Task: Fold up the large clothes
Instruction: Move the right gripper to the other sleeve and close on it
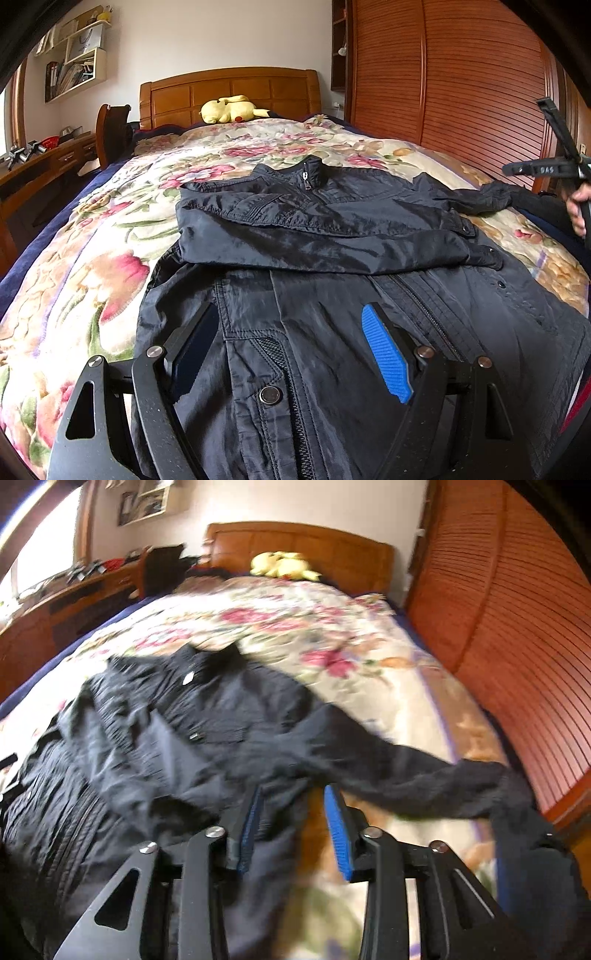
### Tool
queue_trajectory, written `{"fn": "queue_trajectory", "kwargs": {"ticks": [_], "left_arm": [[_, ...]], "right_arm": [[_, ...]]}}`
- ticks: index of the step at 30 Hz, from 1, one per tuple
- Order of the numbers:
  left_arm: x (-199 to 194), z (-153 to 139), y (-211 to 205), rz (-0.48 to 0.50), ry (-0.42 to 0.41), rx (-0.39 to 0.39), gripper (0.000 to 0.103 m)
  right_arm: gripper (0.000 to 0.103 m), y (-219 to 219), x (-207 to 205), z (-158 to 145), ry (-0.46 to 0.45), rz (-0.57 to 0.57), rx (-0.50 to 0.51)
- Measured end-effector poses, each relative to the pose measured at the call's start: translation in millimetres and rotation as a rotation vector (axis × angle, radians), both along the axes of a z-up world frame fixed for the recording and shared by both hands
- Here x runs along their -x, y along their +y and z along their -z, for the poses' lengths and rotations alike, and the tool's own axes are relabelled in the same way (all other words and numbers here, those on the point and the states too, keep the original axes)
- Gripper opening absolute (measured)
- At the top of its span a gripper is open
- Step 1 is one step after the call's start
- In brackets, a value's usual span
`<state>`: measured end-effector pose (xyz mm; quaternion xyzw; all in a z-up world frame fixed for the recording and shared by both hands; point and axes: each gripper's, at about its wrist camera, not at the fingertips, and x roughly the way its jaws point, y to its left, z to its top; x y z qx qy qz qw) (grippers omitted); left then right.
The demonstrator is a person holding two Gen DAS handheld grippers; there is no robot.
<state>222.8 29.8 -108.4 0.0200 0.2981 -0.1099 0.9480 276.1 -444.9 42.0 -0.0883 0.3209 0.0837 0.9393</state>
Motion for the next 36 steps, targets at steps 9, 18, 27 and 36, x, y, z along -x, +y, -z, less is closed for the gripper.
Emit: {"fn": "queue_trajectory", "kwargs": {"ticks": [9, 18, 27, 36], "left_arm": [[-5, -2, 16, -0.081, 0.004, 0.051, 0.083], [-3, -10, 23, -0.149, -0.067, 0.053, 0.095], [-8, -3, 25, -0.174, -0.041, 0.053, 0.096], [-10, 1, 24, -0.167, -0.029, 0.043, 0.096]], "right_arm": [[0.057, -75, -4, -18, -0.06, 0.194, -0.152], [0.065, -113, -61, 11, -0.007, 0.329, -0.092], [0.065, -121, -118, 64, 0.153, 0.402, -0.161], [0.065, -105, -160, 98, 0.228, 0.514, -0.211]]}}
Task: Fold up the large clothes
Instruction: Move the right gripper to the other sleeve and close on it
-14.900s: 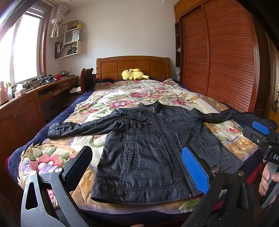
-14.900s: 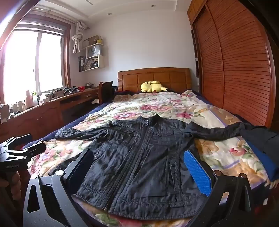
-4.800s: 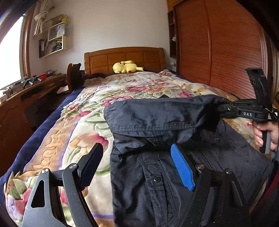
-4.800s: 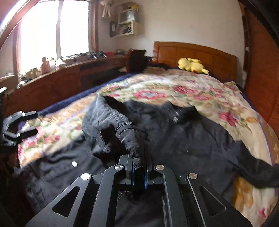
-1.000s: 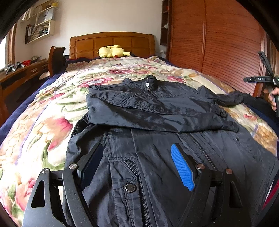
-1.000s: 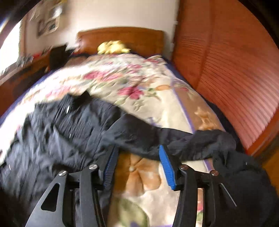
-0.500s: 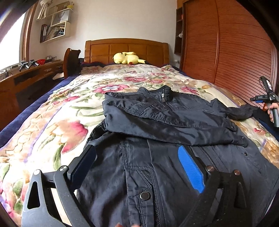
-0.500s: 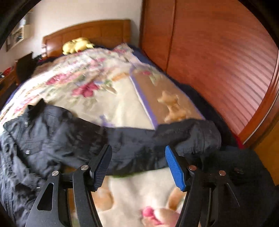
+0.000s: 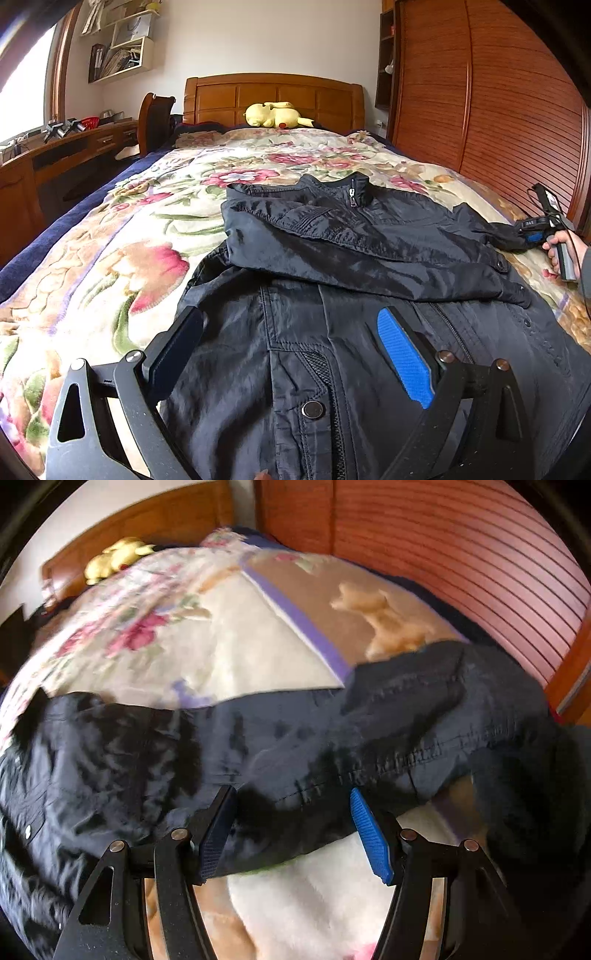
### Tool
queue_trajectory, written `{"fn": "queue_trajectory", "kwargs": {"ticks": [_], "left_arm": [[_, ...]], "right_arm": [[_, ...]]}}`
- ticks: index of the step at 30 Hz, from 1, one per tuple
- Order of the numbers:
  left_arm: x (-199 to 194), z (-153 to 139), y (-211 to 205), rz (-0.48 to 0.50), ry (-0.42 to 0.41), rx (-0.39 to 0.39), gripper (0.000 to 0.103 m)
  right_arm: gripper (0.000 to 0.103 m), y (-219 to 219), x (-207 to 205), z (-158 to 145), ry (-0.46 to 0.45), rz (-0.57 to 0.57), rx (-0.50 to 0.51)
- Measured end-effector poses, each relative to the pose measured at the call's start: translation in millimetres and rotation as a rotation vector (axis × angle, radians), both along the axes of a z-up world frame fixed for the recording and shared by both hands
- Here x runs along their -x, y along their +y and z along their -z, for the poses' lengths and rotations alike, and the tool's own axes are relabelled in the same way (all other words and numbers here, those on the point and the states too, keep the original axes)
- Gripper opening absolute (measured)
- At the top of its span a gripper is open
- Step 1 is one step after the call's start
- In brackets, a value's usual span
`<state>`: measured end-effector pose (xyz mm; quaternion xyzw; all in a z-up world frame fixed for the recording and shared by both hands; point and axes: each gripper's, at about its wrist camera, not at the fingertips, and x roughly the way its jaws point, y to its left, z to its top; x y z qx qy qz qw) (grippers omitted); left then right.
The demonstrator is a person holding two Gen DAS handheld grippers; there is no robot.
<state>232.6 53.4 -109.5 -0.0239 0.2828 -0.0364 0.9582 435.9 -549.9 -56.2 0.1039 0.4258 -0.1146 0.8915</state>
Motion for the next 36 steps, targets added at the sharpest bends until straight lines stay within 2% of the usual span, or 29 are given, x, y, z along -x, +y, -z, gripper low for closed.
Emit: {"fn": "queue_trajectory", "kwargs": {"ticks": [5, 9, 10, 11, 12, 13, 14, 16, 21, 27, 29, 36], "left_arm": [[-2, 2, -2, 0.008, 0.01, -0.005, 0.096], [-3, 3, -1, 0.007, 0.014, -0.001, 0.096], [-2, 3, -2, 0.007, 0.015, -0.003, 0.096], [-2, 4, -2, 0.008, 0.015, -0.008, 0.096], [-2, 4, -3, 0.009, 0.015, -0.013, 0.096], [-2, 4, -4, 0.01, 0.016, -0.016, 0.096], [-2, 5, -5, 0.012, 0.017, -0.021, 0.096], [-3, 5, -6, 0.015, 0.019, -0.025, 0.096], [-4, 6, -6, 0.023, 0.025, -0.019, 0.096], [-4, 7, -7, 0.031, 0.027, -0.027, 0.096], [-3, 7, -8, 0.033, 0.027, -0.031, 0.096], [-2, 6, -9, 0.03, 0.021, -0.03, 0.096]], "right_arm": [[0.066, 5, -17, 14, 0.062, 0.036, 0.016], [0.065, 13, -23, 16, 0.059, 0.018, 0.047], [0.058, 14, -24, 16, 0.052, -0.005, 0.05], [0.043, 16, -25, 16, 0.048, -0.032, 0.059], [0.036, 19, -26, 15, 0.047, -0.056, 0.068], [0.023, 23, -23, 13, 0.047, -0.074, 0.079], [0.015, 28, -21, 10, 0.046, -0.092, 0.092], [0.01, 40, -20, 0, 0.023, -0.126, 0.127], [0.006, 68, 2, -52, -0.137, -0.246, 0.133], [0.006, 118, 38, -107, -0.244, -0.379, 0.14], [0.006, 144, 52, -117, -0.272, -0.449, 0.135], [0.006, 230, 110, -127, -0.315, -0.68, 0.111]]}}
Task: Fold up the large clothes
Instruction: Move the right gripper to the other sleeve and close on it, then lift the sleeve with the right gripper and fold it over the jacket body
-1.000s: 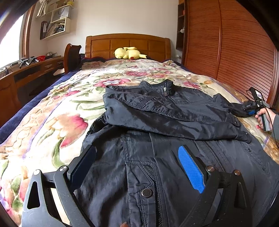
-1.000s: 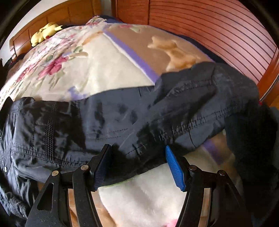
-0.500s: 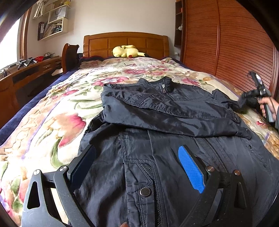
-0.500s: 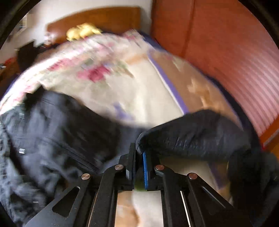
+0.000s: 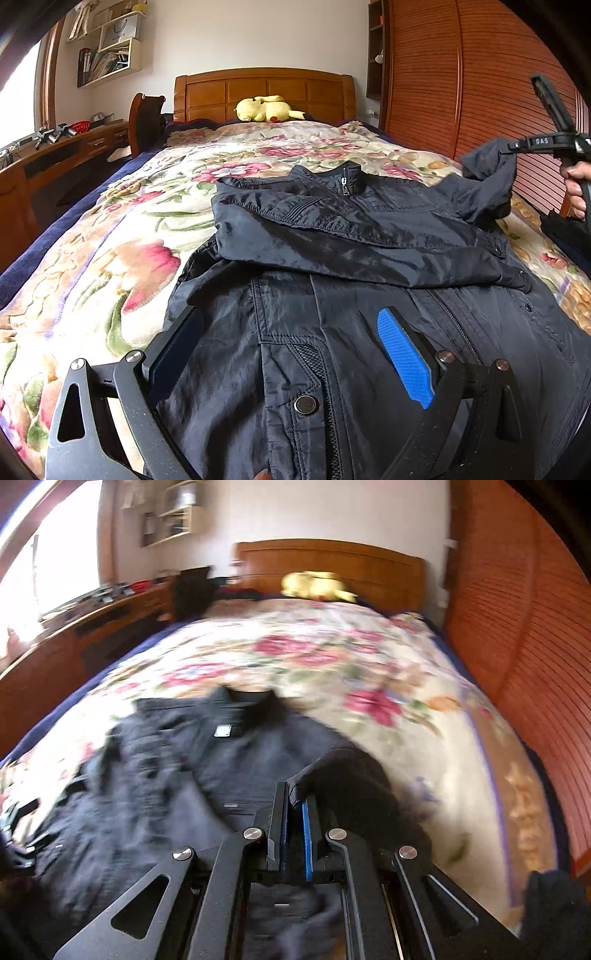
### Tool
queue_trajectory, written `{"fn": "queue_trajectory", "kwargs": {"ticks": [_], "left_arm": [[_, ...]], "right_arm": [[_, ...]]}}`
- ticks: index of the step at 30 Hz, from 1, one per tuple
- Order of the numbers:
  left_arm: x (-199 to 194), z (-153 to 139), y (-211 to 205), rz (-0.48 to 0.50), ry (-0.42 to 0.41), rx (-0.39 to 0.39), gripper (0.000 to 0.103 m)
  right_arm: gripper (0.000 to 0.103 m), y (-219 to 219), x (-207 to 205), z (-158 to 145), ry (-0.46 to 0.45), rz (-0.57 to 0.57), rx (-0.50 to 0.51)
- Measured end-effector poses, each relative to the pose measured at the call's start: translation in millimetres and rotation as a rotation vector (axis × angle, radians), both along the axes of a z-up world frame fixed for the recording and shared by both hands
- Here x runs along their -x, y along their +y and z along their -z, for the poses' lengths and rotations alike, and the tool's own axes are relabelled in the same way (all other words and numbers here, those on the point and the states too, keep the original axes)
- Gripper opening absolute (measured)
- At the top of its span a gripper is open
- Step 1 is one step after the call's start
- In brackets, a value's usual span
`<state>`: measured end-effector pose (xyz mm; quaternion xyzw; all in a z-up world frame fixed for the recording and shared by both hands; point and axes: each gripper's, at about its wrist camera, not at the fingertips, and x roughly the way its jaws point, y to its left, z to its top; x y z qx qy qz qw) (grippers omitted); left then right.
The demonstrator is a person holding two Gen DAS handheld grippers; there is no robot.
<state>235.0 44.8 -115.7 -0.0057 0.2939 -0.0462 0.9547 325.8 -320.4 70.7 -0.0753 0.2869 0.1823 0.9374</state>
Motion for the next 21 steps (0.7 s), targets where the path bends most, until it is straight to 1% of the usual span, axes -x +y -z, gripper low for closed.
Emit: {"fn": "queue_trajectory", "kwargs": {"ticks": [3, 7, 8, 9, 10, 13, 15, 16, 20, 21], "left_arm": [[0, 0, 0, -0.001, -0.002, 0.002, 0.096], [1, -1, 0, -0.001, -0.002, 0.001, 0.096], [1, -1, 0, -0.001, -0.002, 0.0, 0.096], [1, -1, 1, -0.001, -0.002, 0.001, 0.096], [1, -1, 1, -0.001, -0.003, 0.001, 0.096], [2, -1, 1, -0.001, -0.001, 0.0, 0.096], [1, -1, 1, -0.001, -0.002, 0.001, 0.096], [1, -1, 0, -0.001, -0.002, 0.0, 0.096], [2, -1, 0, 0.0, 0.0, 0.0, 0.096], [2, 0, 0, 0.0, 0.0, -0.001, 0.096]], "right_arm": [[0.006, 24, 19, 2, 0.007, -0.059, 0.013], [0.006, 39, 19, 13, 0.038, -0.081, 0.043], [0.007, 37, 16, 15, 0.044, -0.076, 0.052], [0.008, 38, 14, 19, 0.053, -0.07, 0.067], [0.01, 36, 14, 16, 0.061, -0.064, 0.077], [0.014, 34, 7, 21, 0.099, -0.044, 0.084], [0.016, 47, 0, 25, 0.121, -0.033, 0.089], [0.017, 46, -1, 30, 0.135, -0.035, 0.083], [0.028, 44, 5, 33, 0.13, -0.025, 0.093], [0.029, 45, 6, 32, 0.122, -0.024, 0.094]]}}
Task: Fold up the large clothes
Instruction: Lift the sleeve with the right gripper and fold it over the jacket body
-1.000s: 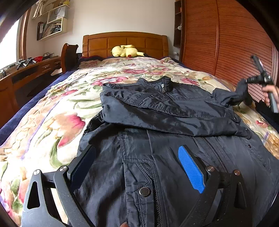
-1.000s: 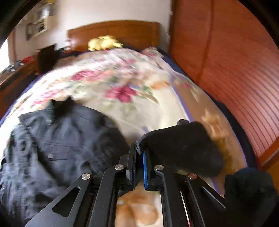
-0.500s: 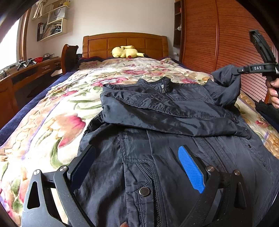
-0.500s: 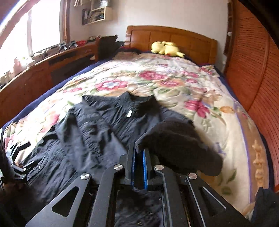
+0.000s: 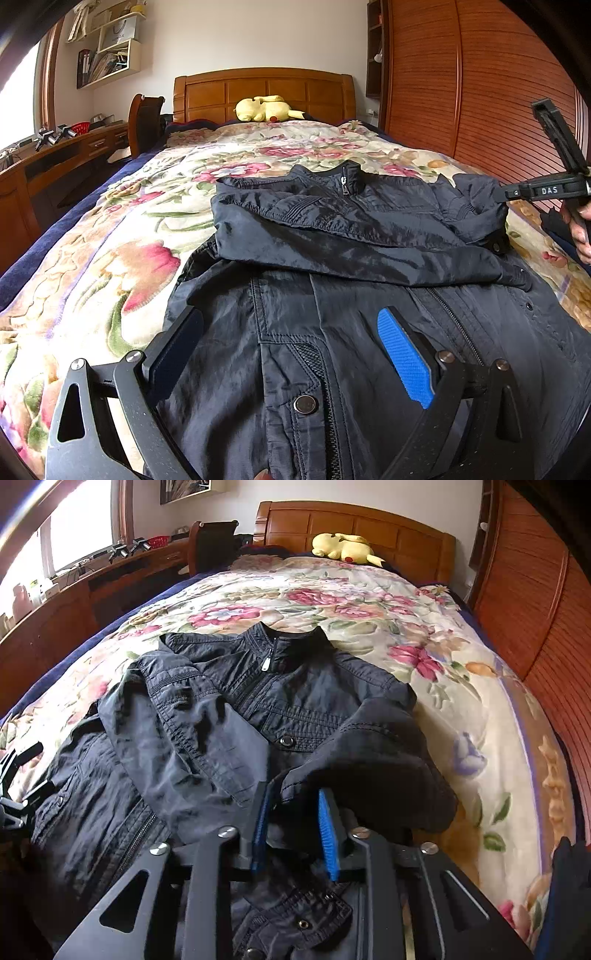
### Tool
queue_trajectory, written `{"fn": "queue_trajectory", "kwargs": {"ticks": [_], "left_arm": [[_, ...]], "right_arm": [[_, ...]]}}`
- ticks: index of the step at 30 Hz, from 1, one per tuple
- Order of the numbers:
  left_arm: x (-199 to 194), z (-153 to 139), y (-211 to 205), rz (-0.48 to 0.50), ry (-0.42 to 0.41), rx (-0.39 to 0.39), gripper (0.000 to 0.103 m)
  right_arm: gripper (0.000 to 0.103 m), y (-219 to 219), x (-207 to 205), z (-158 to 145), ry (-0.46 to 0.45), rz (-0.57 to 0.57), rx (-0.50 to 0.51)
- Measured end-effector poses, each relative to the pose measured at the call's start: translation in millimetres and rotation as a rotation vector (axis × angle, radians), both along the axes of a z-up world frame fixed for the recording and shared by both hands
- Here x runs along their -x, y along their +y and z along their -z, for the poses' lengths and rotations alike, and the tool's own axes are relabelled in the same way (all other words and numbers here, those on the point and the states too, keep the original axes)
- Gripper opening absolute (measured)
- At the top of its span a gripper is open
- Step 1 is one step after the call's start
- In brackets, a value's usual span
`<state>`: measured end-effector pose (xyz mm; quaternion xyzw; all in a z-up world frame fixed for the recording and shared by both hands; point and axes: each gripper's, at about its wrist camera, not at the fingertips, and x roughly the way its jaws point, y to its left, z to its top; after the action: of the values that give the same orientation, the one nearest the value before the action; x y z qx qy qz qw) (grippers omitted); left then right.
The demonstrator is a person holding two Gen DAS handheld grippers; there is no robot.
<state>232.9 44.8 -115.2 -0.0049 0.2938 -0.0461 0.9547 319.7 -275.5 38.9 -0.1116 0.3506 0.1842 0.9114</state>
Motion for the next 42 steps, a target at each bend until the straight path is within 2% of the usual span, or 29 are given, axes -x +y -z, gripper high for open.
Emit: {"fn": "queue_trajectory", "kwargs": {"ticks": [4, 7, 9, 12, 17, 20, 24, 29, 34, 39, 42], "left_arm": [[-1, 0, -1, 0.001, 0.0, 0.0, 0.096], [-1, 1, -1, 0.003, 0.003, -0.002, 0.096], [-1, 1, -2, 0.005, 0.005, -0.007, 0.096], [-1, 1, -2, 0.006, 0.003, -0.007, 0.096], [0, 1, -3, 0.008, 0.006, -0.009, 0.096], [-1, 1, -2, 0.008, 0.007, -0.008, 0.096], [-1, 1, -3, 0.009, 0.006, -0.007, 0.096], [-1, 2, -5, 0.017, 0.007, -0.01, 0.096], [-1, 2, -5, 0.017, 0.007, -0.011, 0.096], [-1, 1, -5, 0.02, 0.008, -0.019, 0.096], [-2, 1, -6, 0.023, 0.009, -0.026, 0.096]], "right_arm": [[0.032, -2, 22, -29, -0.108, -0.034, -0.007], [0.045, -6, 26, -52, -0.181, -0.025, -0.015], [0.049, -13, 18, -56, -0.187, 0.007, -0.013], [0.054, -27, -10, -48, -0.147, 0.093, 0.003], [0.055, -50, -62, -7, -0.021, 0.224, 0.007], [0.057, -60, -87, 23, 0.083, 0.263, -0.042], [0.061, -59, -103, 48, 0.145, 0.3, -0.035], [0.077, -64, -110, 66, 0.173, 0.376, -0.012], [0.085, -78, -113, 80, 0.221, 0.426, -0.126], [0.085, -92, -114, 93, 0.276, 0.423, -0.277], [0.073, -93, -110, 94, 0.279, 0.391, -0.322]]}}
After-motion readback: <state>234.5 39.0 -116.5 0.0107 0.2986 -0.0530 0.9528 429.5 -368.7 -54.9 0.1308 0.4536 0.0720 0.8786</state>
